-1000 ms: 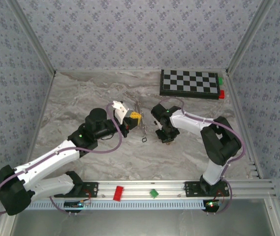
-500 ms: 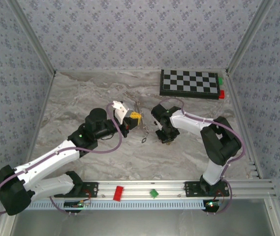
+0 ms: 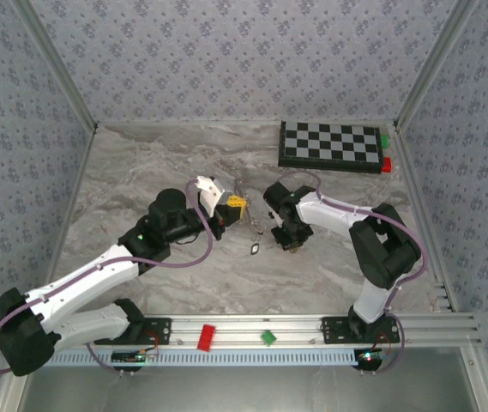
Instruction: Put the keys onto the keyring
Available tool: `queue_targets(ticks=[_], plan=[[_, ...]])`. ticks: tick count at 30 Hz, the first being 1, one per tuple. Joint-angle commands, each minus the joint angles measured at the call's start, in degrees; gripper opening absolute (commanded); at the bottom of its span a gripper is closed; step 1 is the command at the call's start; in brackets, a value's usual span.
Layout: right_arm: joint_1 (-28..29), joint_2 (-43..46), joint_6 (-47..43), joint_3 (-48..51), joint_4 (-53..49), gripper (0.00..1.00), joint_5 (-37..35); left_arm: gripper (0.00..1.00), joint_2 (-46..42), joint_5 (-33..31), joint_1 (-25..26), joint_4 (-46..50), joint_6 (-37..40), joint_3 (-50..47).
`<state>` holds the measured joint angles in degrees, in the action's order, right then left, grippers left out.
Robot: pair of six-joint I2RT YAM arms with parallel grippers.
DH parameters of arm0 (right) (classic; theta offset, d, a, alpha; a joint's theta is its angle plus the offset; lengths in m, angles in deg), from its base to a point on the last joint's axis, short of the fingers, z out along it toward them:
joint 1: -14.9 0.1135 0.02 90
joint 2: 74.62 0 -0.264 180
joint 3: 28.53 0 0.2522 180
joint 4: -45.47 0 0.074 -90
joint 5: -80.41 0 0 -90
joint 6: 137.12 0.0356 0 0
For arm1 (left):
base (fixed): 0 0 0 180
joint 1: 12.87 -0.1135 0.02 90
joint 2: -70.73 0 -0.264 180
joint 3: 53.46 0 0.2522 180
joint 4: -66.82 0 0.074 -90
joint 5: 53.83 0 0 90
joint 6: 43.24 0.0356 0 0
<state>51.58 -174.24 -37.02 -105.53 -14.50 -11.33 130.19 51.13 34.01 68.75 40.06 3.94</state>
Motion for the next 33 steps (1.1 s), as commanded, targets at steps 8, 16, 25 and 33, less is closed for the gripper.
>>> queue_targets(ticks=[8,16,25,33], plan=[[0.23,-1.13,0.26,0.84,-1.49,0.17,-0.15,0.0,0.05,0.68,-0.46,-2.83,-0.52,0.21],[0.21,-1.55,0.17,0.92,-1.78,0.16,-0.29,0.0,0.04,0.61,-0.48,-2.77,-0.55,0.22],[0.31,-0.31,0.5,0.75,-1.35,0.0,-1.14,0.0,-0.05,0.68,-0.48,-2.7,-0.57,0.23],[1.1,4.66,0.82,-0.47,-2.64,0.0,-4.53,0.0,-0.21,0.64,-0.47,-2.68,-0.55,0.26]])
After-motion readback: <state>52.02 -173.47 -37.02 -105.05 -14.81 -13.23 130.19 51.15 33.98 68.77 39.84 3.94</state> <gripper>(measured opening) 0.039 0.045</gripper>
